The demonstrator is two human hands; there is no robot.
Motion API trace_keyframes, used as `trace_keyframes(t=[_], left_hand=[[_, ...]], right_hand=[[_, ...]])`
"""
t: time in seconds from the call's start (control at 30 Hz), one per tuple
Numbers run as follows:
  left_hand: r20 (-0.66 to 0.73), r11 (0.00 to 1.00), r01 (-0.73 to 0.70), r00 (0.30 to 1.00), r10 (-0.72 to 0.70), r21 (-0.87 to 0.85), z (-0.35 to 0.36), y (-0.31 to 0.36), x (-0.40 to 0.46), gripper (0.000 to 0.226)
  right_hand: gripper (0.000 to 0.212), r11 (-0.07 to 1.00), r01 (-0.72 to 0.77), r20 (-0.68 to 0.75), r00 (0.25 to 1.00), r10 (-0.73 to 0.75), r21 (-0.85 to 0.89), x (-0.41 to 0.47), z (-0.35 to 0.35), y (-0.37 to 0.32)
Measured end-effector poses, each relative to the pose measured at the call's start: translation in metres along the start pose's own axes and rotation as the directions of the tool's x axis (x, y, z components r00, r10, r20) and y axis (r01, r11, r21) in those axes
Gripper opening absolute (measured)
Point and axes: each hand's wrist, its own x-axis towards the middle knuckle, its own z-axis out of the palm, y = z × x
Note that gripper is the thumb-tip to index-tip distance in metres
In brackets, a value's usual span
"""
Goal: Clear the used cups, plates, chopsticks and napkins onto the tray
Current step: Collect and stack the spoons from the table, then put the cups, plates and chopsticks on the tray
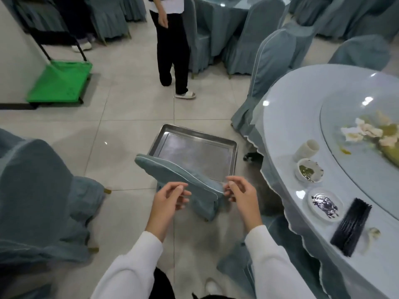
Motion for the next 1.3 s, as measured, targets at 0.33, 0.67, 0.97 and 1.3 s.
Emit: trace_keyframes(t=[0.33,0.67,0.97,1.3], left_hand=[[0.015,1.0,-0.023,1.0,0.022,0.004,-0.131,0.083,0.127,0.018],[0.079,0.993,0.064,0.994,-0.072,0.103,-0.183,0.112,0.261,0.02],[0.173,0.932,0.118,0.967,-0.186,0.343,-0.185,0.157,0.421,0.02],[0.42,0.803,-0.024,0.862,-0.285,0.596,-0.106,0.19,0.544,0.019]], right_hand=[[0.02,0.989,0.063,-0.037,0.997,-0.068,-0.13,0.05,0.149,-0.046],[0.016,0.982,-0.153,0.016,0.988,0.156,-0.111,0.146,0.241,-0.048],[0.015,0.917,-0.379,-0.119,0.912,0.393,0.125,0.248,0.301,-0.017],[0.014,0.801,-0.356,-0.354,0.757,0.549,0.481,0.273,0.316,-0.01]])
